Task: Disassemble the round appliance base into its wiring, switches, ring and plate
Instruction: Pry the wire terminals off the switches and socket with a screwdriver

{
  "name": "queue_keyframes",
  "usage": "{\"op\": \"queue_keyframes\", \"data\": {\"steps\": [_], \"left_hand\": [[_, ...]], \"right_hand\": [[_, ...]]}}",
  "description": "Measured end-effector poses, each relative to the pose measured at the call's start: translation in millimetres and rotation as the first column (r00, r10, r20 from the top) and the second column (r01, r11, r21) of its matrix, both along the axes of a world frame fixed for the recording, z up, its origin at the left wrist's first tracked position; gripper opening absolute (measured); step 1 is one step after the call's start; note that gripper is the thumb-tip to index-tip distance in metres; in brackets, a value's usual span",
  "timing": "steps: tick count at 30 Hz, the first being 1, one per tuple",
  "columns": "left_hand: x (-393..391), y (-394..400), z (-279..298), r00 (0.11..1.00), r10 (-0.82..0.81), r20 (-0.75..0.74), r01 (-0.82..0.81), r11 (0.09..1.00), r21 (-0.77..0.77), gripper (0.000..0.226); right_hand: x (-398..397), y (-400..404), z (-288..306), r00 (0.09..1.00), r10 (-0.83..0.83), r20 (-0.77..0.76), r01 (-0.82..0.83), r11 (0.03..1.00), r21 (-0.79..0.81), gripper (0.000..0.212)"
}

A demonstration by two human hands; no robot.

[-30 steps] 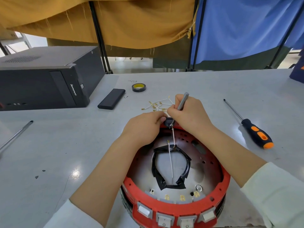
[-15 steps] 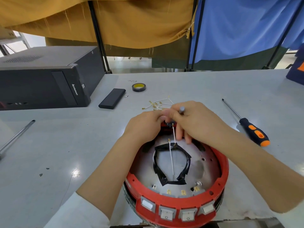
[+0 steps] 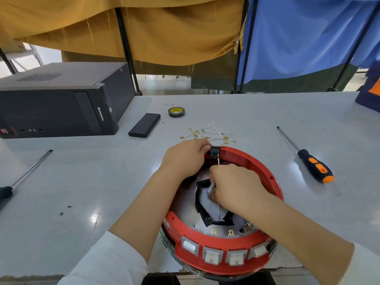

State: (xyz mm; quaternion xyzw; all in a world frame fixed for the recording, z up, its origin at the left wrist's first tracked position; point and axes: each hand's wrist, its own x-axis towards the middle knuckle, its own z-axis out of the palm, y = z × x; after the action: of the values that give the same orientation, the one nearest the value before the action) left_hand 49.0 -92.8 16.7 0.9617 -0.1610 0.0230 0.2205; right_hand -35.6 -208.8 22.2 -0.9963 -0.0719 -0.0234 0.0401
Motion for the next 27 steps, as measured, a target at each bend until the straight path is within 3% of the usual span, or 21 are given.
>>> {"op": "queue_keyframes", "data": {"steps": [3, 5, 8, 11, 13, 15, 17, 19, 21, 24, 27], "left_hand": [[0.1, -0.2, 0.1, 1.0, -0.004, 0.003, 0.004, 1.0, 0.0, 0.028], [0.6, 0.0, 0.1, 1.0, -0.001, -0.001, 0.001, 1.0, -0.006, 0.027], [0.9, 0.6, 0.1, 1.0, 0.0, -0.013, 0.0, 1.0, -0.018, 0.027], [0.0, 0.7, 0.9, 1.0, 0.001, -0.029, -0.002, 0.999, -0.034, 0.026], [-0.8, 0.8, 1.0, 1.0, 0.0, -0.025, -0.001, 0.999, -0.034, 0.025], [-2.0, 0.4, 0.7, 1.0, -0.003, -0.018, 0.003, 1.0, -0.025, 0.027], [-1.7, 0.1, 0.5, 1.0, -0.009, -0.01, 0.009, 1.0, -0.013, 0.028], [-0.8, -0.2, 0.4, 1.0, -0.01, -0.005, 0.01, 1.0, -0.002, 0.028], [-0.6, -0.4, 0.0, 1.0, -0.006, -0.008, 0.006, 1.0, -0.006, 0.026], [-0.6, -0.3, -0.5, 1.0, -0.011, 0.004, 0.011, 1.0, -0.009, 0.024], [0.2, 0.1, -0.5, 1.0, -0.009, 0.006, 0.009, 1.0, -0.018, 0.023]], "right_hand": [[0.2, -2.5, 0.0, 0.998, 0.005, -0.061, 0.001, 0.995, 0.102, 0.015], [1.3, -6.1, 3.7, 0.992, 0.028, -0.121, 0.009, 0.956, 0.294, 0.021], [4.8, -15.2, 21.7, 0.98, 0.065, -0.189, 0.065, 0.792, 0.607, 0.035], [16.4, -27.3, 41.5, 0.994, 0.046, -0.095, 0.049, 0.595, 0.802, 0.039], [30.4, -37.3, 50.6, 0.998, 0.006, -0.066, 0.057, 0.432, 0.9, 0.04], [53.2, -47.8, 57.0, 0.997, -0.053, -0.058, 0.074, 0.384, 0.92, 0.037], [84.0, -55.2, 58.2, 0.995, -0.097, -0.033, 0.08, 0.535, 0.841, 0.031], [114.5, -57.1, 52.7, 0.996, -0.089, -0.015, 0.078, 0.769, 0.635, 0.026], [140.0, -56.1, 40.0, 0.996, -0.068, -0.06, 0.087, 0.905, 0.416, 0.027], [163.5, -53.0, 20.5, 0.991, -0.087, -0.105, 0.108, 0.97, 0.219, 0.024], [169.5, -50.0, 15.5, 0.993, -0.109, -0.039, 0.114, 0.985, 0.133, 0.027]]}}
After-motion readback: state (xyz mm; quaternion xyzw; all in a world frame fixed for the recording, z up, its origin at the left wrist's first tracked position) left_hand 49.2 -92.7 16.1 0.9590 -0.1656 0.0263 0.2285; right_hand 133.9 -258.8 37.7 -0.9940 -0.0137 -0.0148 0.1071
